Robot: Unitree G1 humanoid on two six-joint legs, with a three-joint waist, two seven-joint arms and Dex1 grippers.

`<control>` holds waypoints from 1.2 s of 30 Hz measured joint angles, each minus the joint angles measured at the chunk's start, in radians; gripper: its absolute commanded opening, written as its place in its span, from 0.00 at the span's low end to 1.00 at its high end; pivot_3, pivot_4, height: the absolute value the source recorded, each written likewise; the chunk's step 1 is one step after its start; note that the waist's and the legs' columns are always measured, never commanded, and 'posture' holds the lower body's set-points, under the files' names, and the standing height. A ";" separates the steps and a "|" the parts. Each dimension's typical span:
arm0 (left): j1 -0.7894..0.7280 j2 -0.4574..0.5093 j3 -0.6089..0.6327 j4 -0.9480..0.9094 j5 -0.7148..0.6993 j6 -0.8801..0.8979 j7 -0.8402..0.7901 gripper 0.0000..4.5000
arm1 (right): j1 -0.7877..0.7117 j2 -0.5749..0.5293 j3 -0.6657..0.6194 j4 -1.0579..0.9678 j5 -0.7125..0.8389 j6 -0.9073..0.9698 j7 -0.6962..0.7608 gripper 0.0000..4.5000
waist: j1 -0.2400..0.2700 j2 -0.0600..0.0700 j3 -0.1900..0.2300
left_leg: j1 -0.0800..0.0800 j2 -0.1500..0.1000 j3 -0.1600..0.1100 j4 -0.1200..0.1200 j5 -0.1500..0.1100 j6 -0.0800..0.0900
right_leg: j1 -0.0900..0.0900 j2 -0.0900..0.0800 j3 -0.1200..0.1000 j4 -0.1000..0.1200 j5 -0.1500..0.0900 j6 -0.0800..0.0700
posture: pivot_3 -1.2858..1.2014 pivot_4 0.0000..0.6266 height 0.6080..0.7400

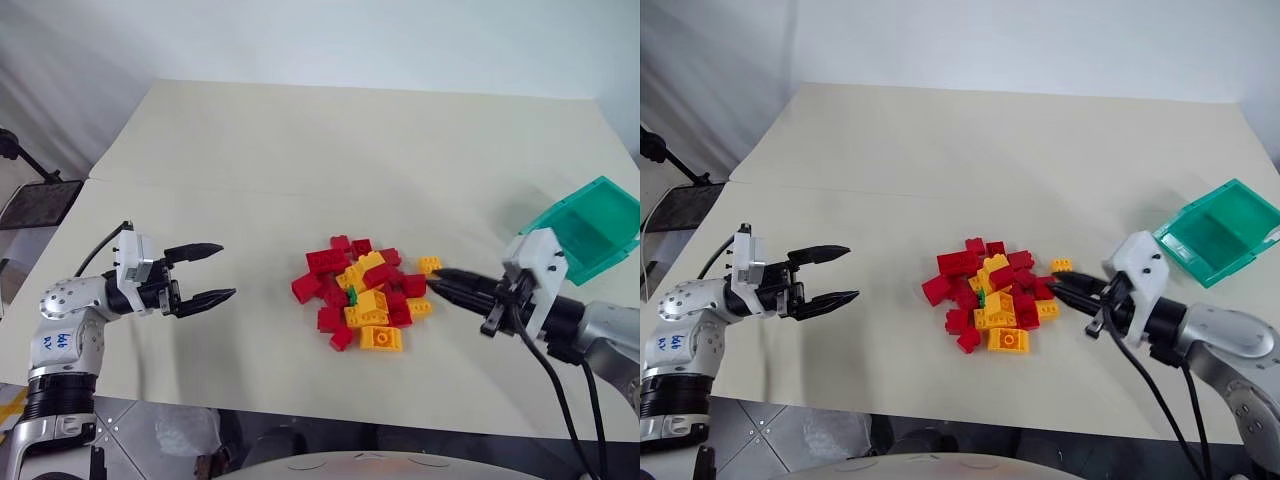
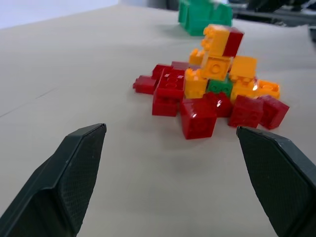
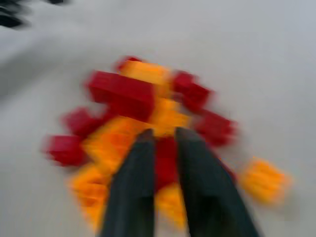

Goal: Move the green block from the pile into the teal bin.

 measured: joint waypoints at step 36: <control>0.029 -0.011 -0.054 -0.022 -0.088 -0.028 -0.164 1.00 | -0.359 0.320 0.472 0.649 -0.525 -0.383 -0.064 0.01 | -0.012 -0.005 -0.002 | 0.000 -0.001 0.001 0.002 0.000 0.001 | -0.001 0.001 0.002 0.002 0.000 0.001 | 0.52 0.24 1.00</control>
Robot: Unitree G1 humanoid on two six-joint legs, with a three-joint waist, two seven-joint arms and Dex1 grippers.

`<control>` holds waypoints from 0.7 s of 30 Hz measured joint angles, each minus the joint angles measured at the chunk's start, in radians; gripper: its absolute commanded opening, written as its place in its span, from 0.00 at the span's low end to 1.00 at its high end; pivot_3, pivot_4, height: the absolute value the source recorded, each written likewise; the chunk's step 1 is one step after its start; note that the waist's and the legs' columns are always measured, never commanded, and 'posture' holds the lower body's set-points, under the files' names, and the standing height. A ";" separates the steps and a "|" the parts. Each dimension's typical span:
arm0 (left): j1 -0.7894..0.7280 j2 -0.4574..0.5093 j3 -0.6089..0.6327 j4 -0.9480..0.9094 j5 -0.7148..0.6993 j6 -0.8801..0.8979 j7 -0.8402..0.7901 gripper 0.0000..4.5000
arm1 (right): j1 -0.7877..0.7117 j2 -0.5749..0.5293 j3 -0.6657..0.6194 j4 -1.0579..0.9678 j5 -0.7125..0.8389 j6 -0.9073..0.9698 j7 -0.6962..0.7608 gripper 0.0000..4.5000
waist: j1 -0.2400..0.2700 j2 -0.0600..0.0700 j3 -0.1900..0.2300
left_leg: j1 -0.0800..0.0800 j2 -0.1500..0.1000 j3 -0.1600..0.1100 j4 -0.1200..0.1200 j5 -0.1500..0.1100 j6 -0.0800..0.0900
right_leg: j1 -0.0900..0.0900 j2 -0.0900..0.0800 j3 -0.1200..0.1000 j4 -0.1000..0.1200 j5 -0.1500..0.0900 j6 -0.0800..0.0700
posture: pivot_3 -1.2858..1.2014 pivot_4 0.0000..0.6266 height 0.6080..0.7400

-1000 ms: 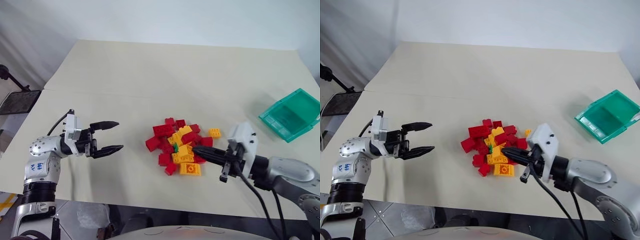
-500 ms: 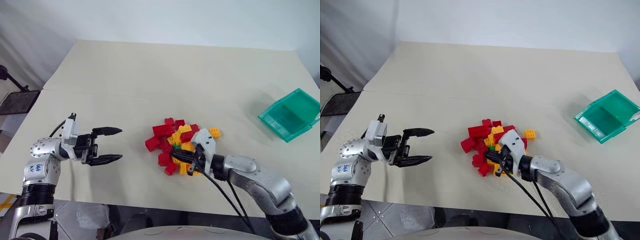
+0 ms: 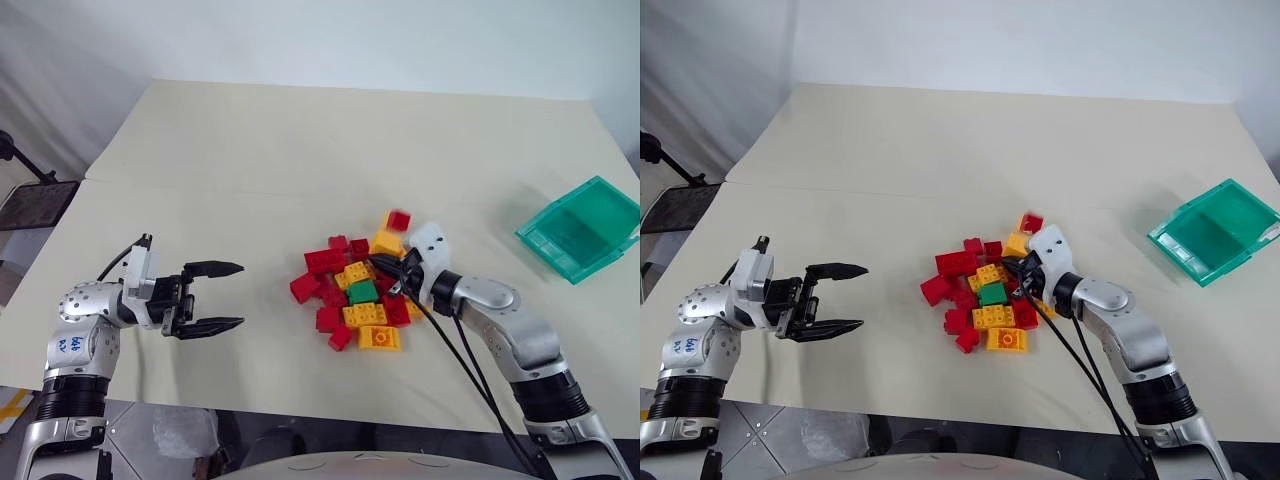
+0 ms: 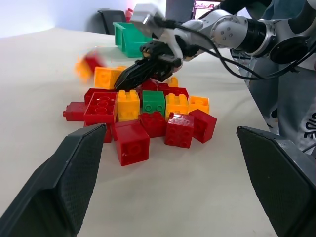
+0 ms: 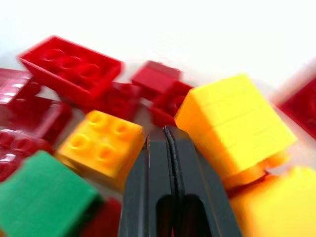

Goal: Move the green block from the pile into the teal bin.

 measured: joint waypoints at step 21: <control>-0.066 -0.052 -0.043 0.069 0.006 -0.043 0.000 1.00 | 0.392 -0.449 -0.500 -0.222 0.266 0.138 0.491 0.64 | 0.011 0.000 0.000 | -0.001 0.000 0.001 0.000 0.000 0.002 | 0.001 -0.001 -0.001 -0.001 0.000 0.001 | 0.52 0.24 1.00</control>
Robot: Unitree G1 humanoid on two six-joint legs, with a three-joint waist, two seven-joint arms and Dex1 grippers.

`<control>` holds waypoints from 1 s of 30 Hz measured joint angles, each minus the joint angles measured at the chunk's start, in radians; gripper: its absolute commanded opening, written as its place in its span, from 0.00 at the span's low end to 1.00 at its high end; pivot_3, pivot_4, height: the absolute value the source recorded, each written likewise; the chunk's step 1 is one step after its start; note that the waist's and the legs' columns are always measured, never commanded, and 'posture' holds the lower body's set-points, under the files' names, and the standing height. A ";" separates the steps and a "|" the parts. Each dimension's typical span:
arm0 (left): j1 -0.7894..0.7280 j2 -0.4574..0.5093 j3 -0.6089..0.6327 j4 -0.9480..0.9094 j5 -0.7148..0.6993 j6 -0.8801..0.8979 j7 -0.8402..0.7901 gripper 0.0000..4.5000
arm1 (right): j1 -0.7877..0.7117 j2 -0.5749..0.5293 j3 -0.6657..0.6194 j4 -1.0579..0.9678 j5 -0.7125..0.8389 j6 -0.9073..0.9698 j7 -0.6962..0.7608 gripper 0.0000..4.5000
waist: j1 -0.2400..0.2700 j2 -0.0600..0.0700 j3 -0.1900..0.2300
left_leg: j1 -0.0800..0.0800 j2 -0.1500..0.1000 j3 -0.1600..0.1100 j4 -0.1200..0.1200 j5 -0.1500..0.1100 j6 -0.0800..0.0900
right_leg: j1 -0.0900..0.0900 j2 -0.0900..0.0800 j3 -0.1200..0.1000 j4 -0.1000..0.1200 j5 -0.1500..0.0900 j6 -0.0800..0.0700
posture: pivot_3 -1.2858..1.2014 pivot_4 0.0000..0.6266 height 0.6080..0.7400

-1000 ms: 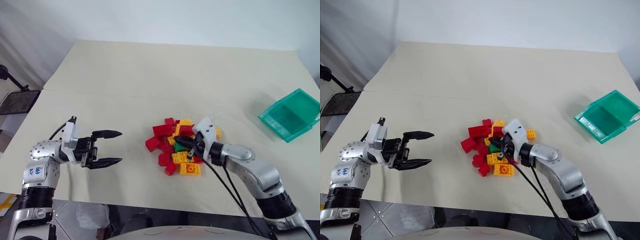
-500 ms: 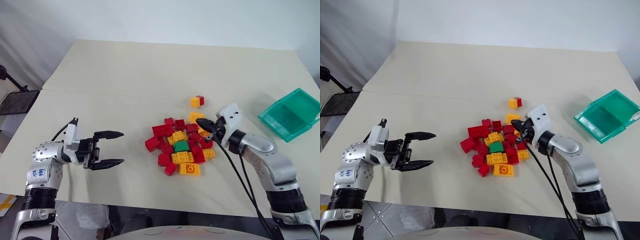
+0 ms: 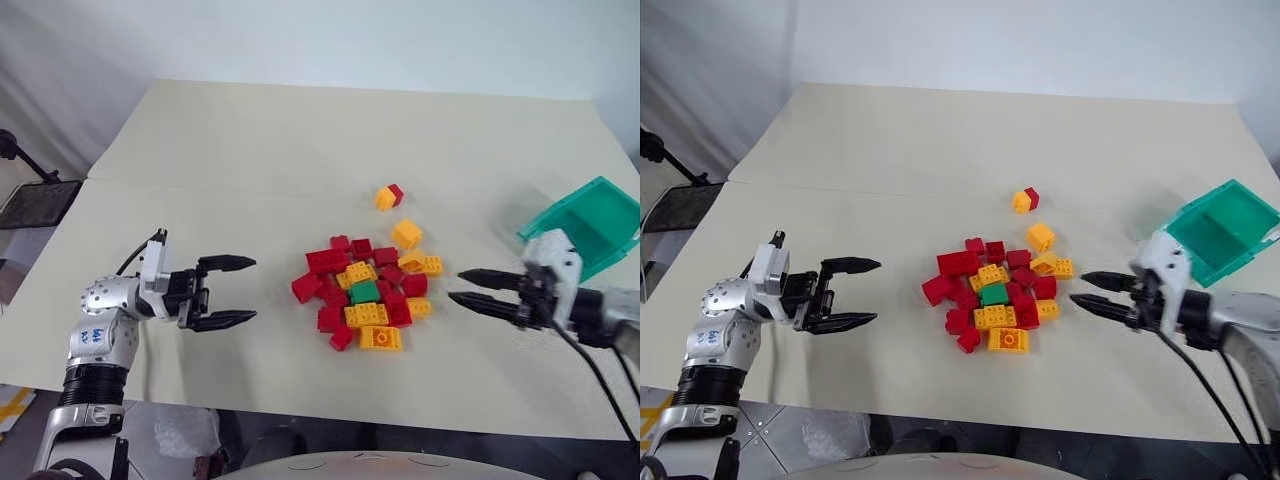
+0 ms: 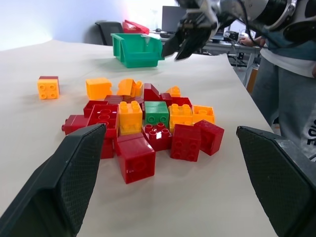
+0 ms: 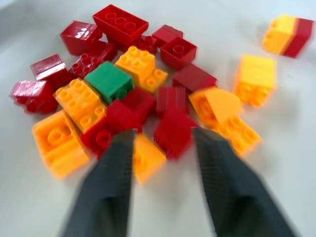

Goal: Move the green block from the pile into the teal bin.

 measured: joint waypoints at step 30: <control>0.004 -0.030 0.000 0.020 -0.001 -0.023 0.000 1.00 | -0.475 0.037 0.435 -0.223 -0.020 0.407 -0.308 0.99 | -0.003 0.000 0.000 | -0.012 -0.001 -0.008 0.010 -0.001 -0.001 | -0.005 -0.002 0.002 0.001 0.001 0.000 | 0.52 0.24 1.00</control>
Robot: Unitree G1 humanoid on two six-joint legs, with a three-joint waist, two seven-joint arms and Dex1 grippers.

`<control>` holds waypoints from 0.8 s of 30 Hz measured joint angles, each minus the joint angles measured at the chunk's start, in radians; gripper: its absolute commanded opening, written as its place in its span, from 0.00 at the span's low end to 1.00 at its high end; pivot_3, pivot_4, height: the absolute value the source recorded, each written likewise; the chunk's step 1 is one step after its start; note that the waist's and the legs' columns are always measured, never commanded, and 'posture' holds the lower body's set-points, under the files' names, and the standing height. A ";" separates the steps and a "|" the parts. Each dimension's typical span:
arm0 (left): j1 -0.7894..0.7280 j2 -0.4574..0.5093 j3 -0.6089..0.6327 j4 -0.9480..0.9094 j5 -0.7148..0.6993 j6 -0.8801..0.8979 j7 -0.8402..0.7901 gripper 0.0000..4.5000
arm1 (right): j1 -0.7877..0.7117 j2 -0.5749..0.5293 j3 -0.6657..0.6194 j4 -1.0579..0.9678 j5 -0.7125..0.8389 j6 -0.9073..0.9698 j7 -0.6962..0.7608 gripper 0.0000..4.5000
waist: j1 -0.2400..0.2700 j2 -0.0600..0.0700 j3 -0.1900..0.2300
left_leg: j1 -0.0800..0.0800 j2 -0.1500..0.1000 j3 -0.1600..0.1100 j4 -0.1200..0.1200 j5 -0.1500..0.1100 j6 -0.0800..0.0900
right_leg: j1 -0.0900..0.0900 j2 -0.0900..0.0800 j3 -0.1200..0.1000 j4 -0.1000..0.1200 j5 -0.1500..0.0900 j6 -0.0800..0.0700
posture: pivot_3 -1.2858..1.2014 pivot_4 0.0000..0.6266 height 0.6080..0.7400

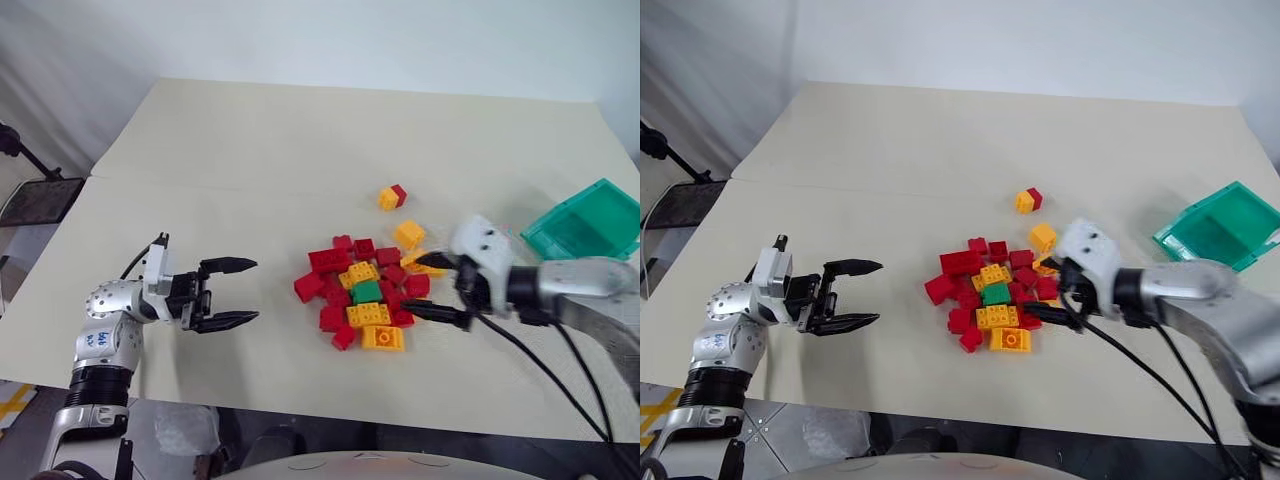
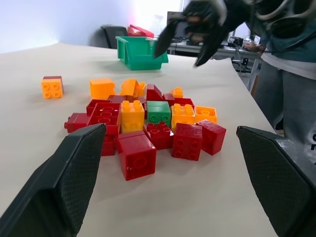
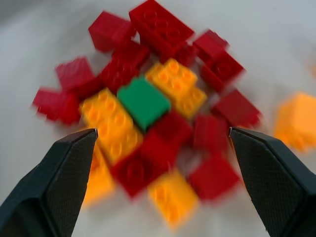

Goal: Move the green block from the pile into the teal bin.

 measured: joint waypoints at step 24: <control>0.084 -0.041 0.003 -0.083 0.000 -0.012 0.015 1.00 | -0.284 0.216 0.329 0.077 -0.154 0.313 -0.088 0.99 | -0.029 -0.003 -0.002 | -0.004 0.000 0.005 0.005 0.000 0.001 | -0.009 0.002 0.000 0.008 0.001 0.001 | 0.52 0.24 1.00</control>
